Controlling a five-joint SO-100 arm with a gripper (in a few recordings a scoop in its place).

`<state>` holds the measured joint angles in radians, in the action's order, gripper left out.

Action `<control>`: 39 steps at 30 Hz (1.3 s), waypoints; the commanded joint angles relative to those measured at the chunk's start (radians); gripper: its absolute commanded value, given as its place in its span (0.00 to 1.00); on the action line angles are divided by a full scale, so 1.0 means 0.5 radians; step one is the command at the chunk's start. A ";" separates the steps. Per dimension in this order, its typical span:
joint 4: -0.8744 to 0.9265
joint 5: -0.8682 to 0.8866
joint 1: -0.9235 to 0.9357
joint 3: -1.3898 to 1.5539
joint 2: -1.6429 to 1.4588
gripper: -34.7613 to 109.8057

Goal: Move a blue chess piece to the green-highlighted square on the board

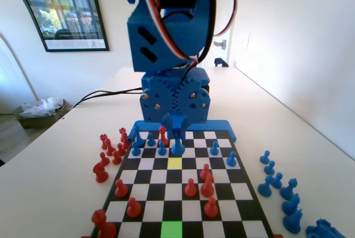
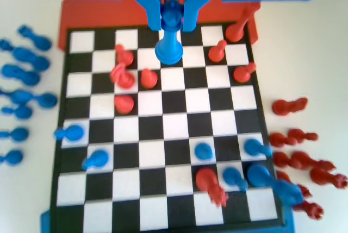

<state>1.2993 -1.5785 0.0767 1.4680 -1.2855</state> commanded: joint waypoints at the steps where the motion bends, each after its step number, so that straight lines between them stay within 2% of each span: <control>1: 0.055 0.025 0.034 -0.405 0.083 0.25; 7: 0.061 0.046 0.052 -0.739 0.285 0.25; 19: -0.141 0.025 0.061 -0.862 0.546 0.25; 39: -0.411 -0.003 -0.009 -0.687 0.721 0.25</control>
<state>1.1198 -1.5662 0.0736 1.1229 -0.8774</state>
